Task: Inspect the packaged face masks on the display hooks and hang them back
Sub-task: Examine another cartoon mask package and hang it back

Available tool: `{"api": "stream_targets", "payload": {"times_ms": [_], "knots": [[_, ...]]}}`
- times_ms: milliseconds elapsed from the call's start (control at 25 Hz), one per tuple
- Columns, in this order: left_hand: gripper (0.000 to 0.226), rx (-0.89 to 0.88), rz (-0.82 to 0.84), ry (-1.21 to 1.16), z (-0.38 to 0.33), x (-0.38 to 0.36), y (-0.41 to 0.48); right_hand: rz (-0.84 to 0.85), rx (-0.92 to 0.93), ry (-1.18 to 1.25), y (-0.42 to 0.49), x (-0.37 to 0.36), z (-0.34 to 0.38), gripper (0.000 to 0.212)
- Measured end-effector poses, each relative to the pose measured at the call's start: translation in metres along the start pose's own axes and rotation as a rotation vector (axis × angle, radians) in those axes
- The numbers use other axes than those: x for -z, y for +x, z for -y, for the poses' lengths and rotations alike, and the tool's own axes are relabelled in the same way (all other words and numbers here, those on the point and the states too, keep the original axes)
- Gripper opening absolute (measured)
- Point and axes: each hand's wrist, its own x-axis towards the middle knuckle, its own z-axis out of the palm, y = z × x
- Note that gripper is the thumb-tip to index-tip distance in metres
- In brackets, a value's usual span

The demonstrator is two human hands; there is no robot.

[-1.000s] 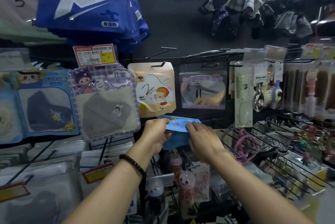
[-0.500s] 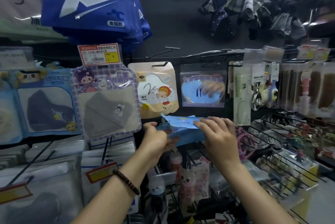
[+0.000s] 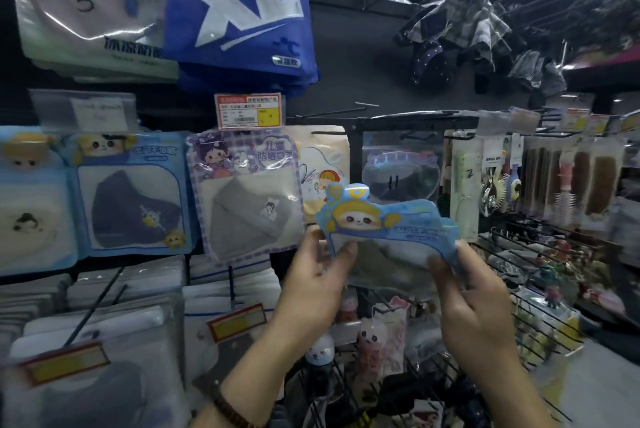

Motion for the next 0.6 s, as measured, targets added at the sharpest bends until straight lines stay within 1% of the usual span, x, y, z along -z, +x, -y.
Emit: {"api": "stream_targets", "payload": {"times_ms": [40, 120, 200, 280, 360, 480, 600], "knots": [[0.019, -0.053, -0.034, -0.012, -0.006, 0.004, -0.009, 0.017, -0.066, 0.095, -0.006, -0.002, 0.013, 0.012], [0.014, -0.119, -0.079, -0.061, -0.018, 0.015, -0.026, 0.053, -0.164, 0.254, -0.017, -0.01, 0.039, 0.019], [0.011, -0.143, -0.132, -0.088, -0.028, 0.031, -0.039, 0.105, -0.257, 0.388, -0.027, -0.021, 0.064, 0.026], [0.011, -0.151, -0.177, -0.101, -0.034, 0.049, -0.05, 0.138, -0.319, 0.451, -0.034, -0.034, 0.084, 0.029], [0.015, -0.124, -0.202, -0.096, -0.039, 0.069, -0.061, 0.102, -0.353, 0.505, -0.037, -0.052, 0.099, 0.028], [0.022, -0.077, -0.26, -0.065, -0.043, 0.103, -0.074, -0.019, -0.367, 0.553, -0.038, -0.087, 0.124, 0.024], [0.034, -0.11, -0.373, -0.077, -0.05, 0.13, -0.083, -0.087, -0.372, 0.599, -0.043, -0.124, 0.145, 0.018]]}}
